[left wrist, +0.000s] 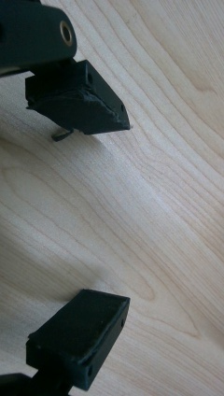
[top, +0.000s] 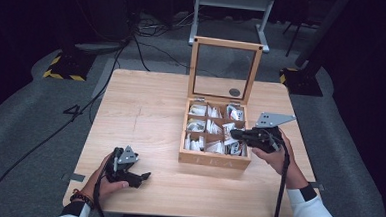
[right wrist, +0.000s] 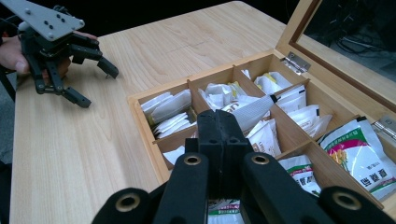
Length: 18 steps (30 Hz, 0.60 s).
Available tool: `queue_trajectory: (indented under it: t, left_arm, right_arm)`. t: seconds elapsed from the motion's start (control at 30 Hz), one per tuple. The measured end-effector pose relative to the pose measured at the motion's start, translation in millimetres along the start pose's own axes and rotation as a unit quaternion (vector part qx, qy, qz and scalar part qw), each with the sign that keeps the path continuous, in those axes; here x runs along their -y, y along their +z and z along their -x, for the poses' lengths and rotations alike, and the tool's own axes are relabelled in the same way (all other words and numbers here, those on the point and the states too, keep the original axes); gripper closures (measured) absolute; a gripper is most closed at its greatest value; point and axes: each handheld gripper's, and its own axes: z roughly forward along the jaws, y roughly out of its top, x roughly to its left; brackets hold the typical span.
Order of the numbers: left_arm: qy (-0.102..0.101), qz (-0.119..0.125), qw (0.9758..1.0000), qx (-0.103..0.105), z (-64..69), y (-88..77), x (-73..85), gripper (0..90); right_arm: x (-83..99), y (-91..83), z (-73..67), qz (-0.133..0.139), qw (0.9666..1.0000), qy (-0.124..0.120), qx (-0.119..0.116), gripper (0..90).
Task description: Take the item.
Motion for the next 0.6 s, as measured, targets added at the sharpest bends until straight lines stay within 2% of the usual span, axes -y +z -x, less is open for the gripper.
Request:
queue_trajectory:
  t: [0.6]
  left_arm:
    - [-0.004,0.0,1.0,0.0,0.8,-0.3,0.6,14.6]
  right_arm:
    - [0.7,-17.2,-19.1,0.018,0.9995,-0.02,-0.017,90.0]
